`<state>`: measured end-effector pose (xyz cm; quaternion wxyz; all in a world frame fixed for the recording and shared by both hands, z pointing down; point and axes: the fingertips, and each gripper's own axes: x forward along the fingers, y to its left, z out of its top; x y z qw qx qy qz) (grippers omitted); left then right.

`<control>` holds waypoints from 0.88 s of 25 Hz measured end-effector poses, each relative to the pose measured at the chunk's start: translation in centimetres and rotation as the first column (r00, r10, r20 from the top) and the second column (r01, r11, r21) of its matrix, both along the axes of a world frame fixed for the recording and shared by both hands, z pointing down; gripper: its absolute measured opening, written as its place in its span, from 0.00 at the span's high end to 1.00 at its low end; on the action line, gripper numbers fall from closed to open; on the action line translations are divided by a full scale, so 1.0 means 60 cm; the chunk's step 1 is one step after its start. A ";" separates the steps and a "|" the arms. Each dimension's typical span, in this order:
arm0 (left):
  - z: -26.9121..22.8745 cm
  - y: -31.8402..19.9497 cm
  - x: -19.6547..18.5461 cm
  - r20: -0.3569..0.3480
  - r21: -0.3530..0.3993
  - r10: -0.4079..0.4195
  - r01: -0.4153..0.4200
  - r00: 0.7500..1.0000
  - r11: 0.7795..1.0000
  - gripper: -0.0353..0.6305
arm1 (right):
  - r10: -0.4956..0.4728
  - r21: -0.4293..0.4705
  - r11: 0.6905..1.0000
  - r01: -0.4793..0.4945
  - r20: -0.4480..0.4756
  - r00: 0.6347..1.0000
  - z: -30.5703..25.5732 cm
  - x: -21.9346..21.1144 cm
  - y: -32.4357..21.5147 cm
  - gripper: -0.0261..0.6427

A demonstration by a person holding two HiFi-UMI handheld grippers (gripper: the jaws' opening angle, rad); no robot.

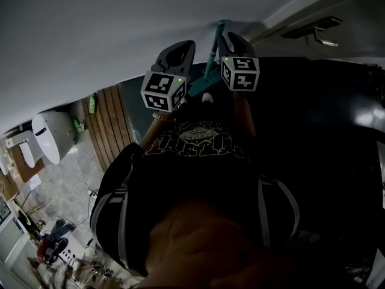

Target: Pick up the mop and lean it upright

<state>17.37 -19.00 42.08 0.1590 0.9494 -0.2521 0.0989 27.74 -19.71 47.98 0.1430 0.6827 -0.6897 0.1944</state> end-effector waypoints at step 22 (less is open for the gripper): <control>0.014 -0.030 -0.027 0.042 -0.013 -0.077 0.078 0.996 0.997 0.89 | 0.056 -0.046 0.997 -0.059 -0.054 0.997 0.053 0.012 -0.060 0.76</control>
